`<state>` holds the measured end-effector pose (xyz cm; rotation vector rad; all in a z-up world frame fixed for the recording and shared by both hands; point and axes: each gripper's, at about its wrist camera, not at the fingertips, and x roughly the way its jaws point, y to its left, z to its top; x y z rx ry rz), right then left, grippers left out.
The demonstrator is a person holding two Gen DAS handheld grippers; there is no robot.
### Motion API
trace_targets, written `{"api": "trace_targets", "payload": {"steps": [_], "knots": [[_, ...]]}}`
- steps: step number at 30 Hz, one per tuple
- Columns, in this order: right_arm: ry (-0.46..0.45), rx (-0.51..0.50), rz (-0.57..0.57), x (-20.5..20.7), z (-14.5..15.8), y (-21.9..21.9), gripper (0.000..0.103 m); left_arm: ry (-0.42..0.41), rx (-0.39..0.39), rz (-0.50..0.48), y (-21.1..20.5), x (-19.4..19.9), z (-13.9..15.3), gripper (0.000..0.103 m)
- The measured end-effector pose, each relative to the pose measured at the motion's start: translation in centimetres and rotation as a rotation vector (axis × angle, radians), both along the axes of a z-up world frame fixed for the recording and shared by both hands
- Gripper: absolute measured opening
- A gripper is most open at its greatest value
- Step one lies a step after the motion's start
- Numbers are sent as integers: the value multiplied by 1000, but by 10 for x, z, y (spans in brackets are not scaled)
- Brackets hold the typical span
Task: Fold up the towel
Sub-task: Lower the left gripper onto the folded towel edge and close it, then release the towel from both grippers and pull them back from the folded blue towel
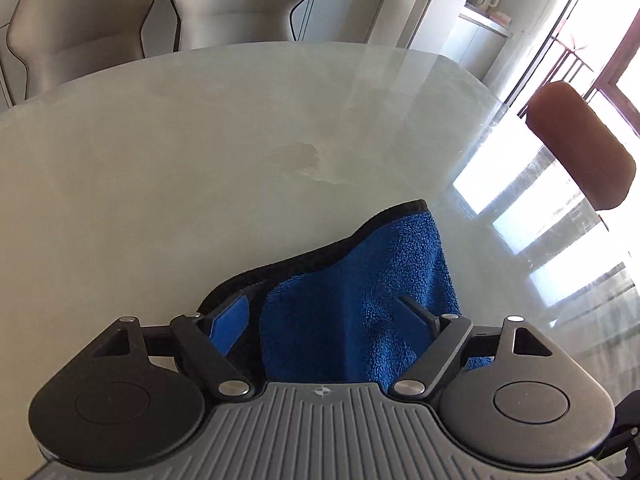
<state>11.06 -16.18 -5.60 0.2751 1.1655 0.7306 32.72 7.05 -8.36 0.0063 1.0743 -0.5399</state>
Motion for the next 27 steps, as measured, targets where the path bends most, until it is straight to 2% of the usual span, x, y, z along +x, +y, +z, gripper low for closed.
{"api": "trace_targets", "payload": {"steps": [3,8,10,13,16,19,20,21,24,27], "knots": [[-2,6,-2,-1,0,0,14,17,-24,37,5,3,-5,69],[3,23,-10,-3,-3,-2,14,6,-113,136,26,1,-1,70],[3,24,-9,-2,-2,-3,14,13,-113,157,30,2,-2,70],[3,29,-8,-2,-3,-4,14,68,-143,154,31,1,-12,69],[4,36,-12,-2,-3,-5,14,41,-116,136,24,-1,-18,65],[-3,34,-11,-4,-2,-5,14,30,-96,145,23,-2,-18,54],[-4,36,-12,-4,-3,-5,14,26,-91,151,23,-3,-18,46],[-4,38,-13,-4,-3,-5,14,16,-85,151,23,-4,-17,32],[-4,42,-17,-4,-3,-6,14,-4,-71,145,23,-10,-16,13],[-3,45,-19,-4,-3,-6,14,-23,-54,145,24,-15,-13,10]]}}
